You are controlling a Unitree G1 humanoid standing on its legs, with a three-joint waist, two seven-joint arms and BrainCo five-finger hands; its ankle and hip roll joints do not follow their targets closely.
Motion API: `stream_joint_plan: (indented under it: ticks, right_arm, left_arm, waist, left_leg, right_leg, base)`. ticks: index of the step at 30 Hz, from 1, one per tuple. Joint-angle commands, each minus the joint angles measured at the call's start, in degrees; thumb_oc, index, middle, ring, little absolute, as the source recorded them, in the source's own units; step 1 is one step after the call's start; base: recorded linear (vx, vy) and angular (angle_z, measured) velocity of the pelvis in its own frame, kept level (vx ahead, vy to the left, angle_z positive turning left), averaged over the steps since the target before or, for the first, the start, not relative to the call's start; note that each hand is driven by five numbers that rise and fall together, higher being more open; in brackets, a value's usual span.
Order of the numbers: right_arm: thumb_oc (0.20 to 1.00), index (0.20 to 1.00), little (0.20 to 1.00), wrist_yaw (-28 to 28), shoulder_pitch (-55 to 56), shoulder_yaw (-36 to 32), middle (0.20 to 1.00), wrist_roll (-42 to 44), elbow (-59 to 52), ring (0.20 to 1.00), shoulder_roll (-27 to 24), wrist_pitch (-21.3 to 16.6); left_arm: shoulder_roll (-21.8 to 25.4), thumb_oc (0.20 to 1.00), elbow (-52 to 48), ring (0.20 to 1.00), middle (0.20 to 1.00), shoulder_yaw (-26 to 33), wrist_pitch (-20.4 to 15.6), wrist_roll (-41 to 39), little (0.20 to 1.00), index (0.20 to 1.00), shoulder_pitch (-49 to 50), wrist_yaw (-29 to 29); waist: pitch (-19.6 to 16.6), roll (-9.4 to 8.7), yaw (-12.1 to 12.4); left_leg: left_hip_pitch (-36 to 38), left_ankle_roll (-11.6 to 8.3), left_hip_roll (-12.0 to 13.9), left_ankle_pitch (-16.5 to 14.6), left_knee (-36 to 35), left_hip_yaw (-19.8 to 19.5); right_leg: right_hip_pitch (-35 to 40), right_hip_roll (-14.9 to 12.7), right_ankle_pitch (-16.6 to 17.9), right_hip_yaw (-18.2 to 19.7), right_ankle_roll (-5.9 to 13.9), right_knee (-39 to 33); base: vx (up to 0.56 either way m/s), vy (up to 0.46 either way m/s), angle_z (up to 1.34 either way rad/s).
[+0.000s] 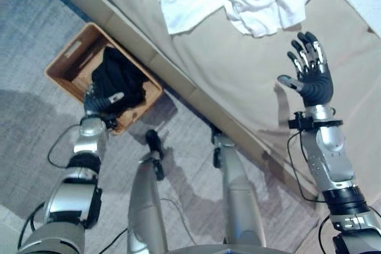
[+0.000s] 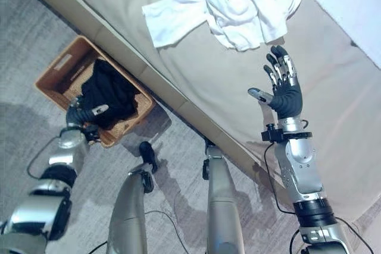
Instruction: Pick up clothes into the bucket
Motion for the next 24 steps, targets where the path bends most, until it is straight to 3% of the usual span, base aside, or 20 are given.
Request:
stream_joint_plan:
  ticks: [1,4,5,10,24]
  right_arm:
    - [1.0,1.0,1.0,-1.7,2.4,-3.2,1.0,-3.2,0.3,1.0,-1.7,-3.6]
    - [1.0,1.0,1.0,-1.9,2.3,-3.0,1.0,-3.8,2.0,1.0,-1.6,-3.7]
    - [1.0,1.0,1.0,-2.8,2.0,-2.9,1.0,-4.9,3.7,1.0,-1.2,-3.7]
    - [1.0,1.0,1.0,-5.5,-0.4,-0.5,1.0,-6.9,9.1,1.0,0.6,-3.5]
    - [1.0,1.0,1.0,-12.7,-6.7,5.4,1.0,-13.1,23.3,1.0,2.8,-1.6]
  left_arm:
    - [-2.5,1.0,-13.7,1.0,1.0,-1.0,-10.5,-0.3,1.0,1.0,10.8,-1.7]
    - [-4.0,1.0,-17.9,1.0,1.0,-1.1,-12.1,-1.5,1.0,1.0,13.5,-2.6]
    - [-6.2,1.0,-24.3,1.0,1.0,-1.9,-13.5,-6.5,1.0,1.0,16.5,-6.2]
    - [-7.8,1.0,-32.2,1.0,1.0,-6.4,-15.9,-5.3,1.0,1.0,18.1,-7.8]
    - [-6.3,1.0,-30.5,1.0,1.0,-19.2,-17.1,6.2,1.0,1.0,14.6,-6.2]
  waist:
    - [-2.9,2.32,1.5]
    - [-2.9,2.05,2.0]
    - [-3.2,1.99,2.5]
    - [-3.4,1.81,3.4]
    - [-7.1,1.64,2.5]
  left_leg:
    - [2.5,-0.21,-1.9,6.6,-9.2,-4.6]
    - [5.2,-0.29,-2.1,6.9,-10.7,-4.4]
    - [7.8,-0.51,-2.5,7.5,-12.6,-4.5]
    - [14.6,-1.1,-2.7,8.9,-17.5,-4.5]
    - [27.5,-1.7,-1.1,9.6,-23.1,-3.4]
  right_leg:
    - [4.3,-0.1,7.9,-1.3,2.82,-7.5]
    - [6.9,-0.2,8.0,-1.6,2.89,-8.6]
    - [9.5,-0.3,8.3,-2.0,3.01,-9.9]
    - [16.0,-0.5,8.7,-3.2,3.23,-13.5]
    - [27.9,1.0,8.7,-3.2,3.42,-18.7]
  base:
    - [0.0,0.0,0.0]
    - [0.01,-0.025,-0.05]
    - [0.02,-0.052,-0.04]
    - [0.03,-0.059,0.08]
    - [0.07,-0.037,-0.04]
